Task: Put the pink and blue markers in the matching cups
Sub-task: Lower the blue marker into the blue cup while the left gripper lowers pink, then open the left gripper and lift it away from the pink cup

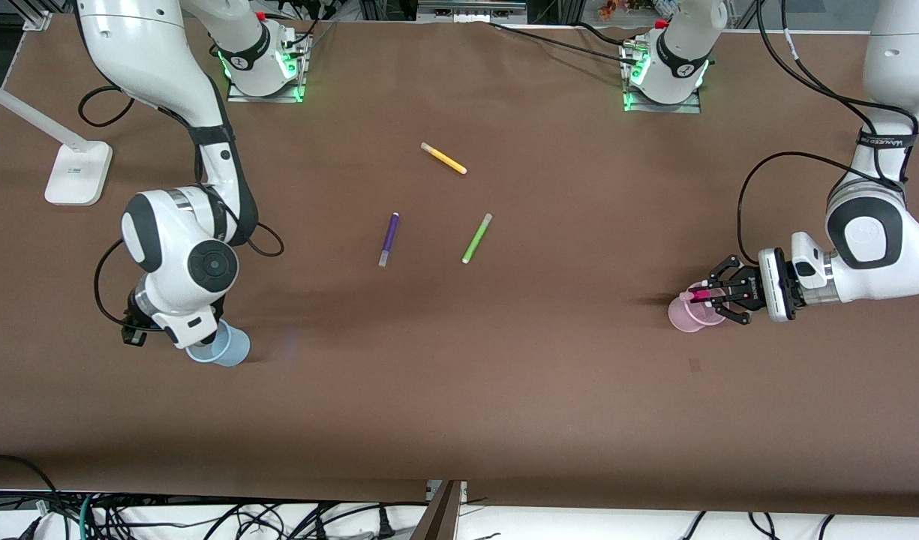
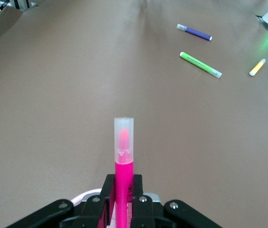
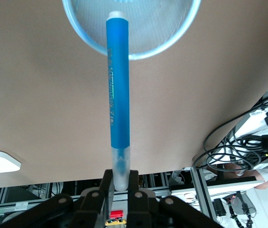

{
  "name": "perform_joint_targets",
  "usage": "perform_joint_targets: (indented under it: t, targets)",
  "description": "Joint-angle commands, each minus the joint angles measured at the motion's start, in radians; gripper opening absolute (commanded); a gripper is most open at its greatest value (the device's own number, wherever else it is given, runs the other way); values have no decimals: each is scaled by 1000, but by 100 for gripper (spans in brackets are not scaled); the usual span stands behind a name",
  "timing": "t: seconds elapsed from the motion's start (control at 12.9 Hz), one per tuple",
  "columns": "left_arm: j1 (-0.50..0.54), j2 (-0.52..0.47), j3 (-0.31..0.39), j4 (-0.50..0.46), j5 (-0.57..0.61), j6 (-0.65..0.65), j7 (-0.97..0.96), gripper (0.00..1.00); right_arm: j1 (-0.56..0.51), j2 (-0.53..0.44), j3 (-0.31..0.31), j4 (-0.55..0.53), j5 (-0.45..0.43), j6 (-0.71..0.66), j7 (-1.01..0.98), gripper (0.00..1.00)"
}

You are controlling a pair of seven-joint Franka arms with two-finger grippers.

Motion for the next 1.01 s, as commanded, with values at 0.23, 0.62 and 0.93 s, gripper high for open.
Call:
perform_joint_targets:
  t: [0.23,0.62,0.93]
  targets:
    - [18,-5,-11,13,-33,-20,103,100,11,41,-1,24,-27,40,-6,45]
    - [52,-54,-2,103,-18,-173,-99,100,11,32,-1,86,16,31,-8,100]
    - [46,-259,-14,126,206,-254,-564,100,9,-9,-8,129,250,3,55,100]
